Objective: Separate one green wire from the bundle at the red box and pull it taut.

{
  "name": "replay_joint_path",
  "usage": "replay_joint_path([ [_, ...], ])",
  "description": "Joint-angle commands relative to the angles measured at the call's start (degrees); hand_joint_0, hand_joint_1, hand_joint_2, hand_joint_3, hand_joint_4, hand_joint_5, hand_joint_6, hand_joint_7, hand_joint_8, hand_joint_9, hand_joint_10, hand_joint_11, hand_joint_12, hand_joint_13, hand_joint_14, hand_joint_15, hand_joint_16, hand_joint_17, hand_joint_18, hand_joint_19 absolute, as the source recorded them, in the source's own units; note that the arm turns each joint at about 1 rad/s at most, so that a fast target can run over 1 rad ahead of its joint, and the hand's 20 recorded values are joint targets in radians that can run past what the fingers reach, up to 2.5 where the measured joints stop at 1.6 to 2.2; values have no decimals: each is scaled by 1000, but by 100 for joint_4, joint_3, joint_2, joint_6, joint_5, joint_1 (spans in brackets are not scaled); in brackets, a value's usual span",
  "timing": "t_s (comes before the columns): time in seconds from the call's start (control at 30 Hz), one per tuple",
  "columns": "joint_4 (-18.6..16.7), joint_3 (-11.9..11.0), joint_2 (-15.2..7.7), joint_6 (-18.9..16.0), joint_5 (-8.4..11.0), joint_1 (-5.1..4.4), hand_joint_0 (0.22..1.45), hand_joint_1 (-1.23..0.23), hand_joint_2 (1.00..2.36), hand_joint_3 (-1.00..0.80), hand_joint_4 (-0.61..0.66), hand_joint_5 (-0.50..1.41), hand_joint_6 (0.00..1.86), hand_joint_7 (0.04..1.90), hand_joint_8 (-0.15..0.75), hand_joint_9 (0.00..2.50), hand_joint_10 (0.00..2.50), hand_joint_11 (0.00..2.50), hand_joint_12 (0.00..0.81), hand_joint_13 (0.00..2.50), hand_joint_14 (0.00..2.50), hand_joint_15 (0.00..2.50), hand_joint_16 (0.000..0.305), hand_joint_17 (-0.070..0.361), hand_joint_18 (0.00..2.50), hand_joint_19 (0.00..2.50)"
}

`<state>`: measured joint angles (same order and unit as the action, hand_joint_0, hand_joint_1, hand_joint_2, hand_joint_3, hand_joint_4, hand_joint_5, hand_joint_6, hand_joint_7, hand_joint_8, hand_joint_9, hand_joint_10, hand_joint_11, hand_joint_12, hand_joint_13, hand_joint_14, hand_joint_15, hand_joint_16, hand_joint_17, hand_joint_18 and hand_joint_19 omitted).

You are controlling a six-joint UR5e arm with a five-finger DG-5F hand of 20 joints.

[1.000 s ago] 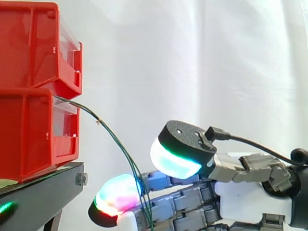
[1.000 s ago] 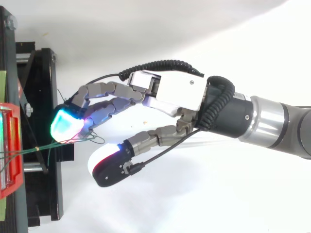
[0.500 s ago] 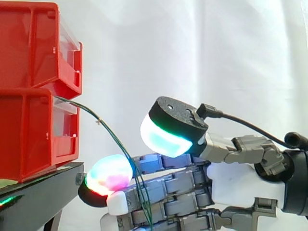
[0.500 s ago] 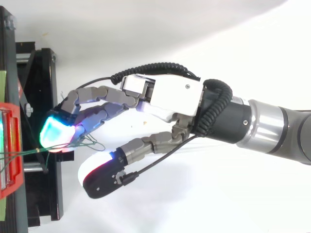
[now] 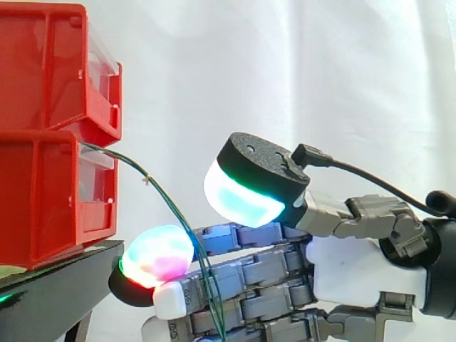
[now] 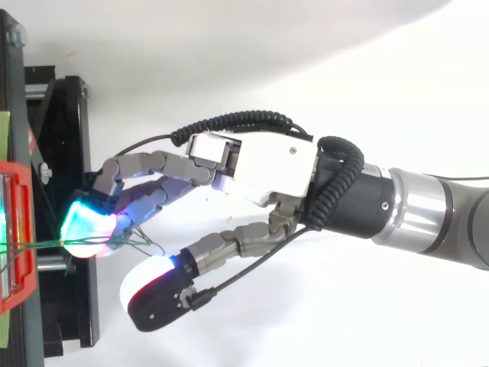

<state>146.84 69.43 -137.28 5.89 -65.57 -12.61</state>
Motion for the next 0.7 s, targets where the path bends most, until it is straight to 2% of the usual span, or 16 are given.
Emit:
replay_joint_path([
  [0.0,20,0,-1,0,9,-22,588,-695,1006,-439,230,-126,502,1142,245,758,14,361,333,580,9,239,44,99,573,442],
  [0.37,29,-53,-1,0,9,-31,593,-704,1009,-414,154,-131,508,1247,248,773,14,434,332,620,11,273,44,98,598,457],
  [0.43,29,-79,8,0,9,-31,596,-703,1009,-406,172,-151,586,1092,252,786,15,454,335,638,11,286,44,98,611,463],
  [0.67,73,-97,8,-17,-26,13,593,-679,1010,-393,183,-155,610,1039,251,798,15,470,335,650,12,300,44,98,618,464],
])
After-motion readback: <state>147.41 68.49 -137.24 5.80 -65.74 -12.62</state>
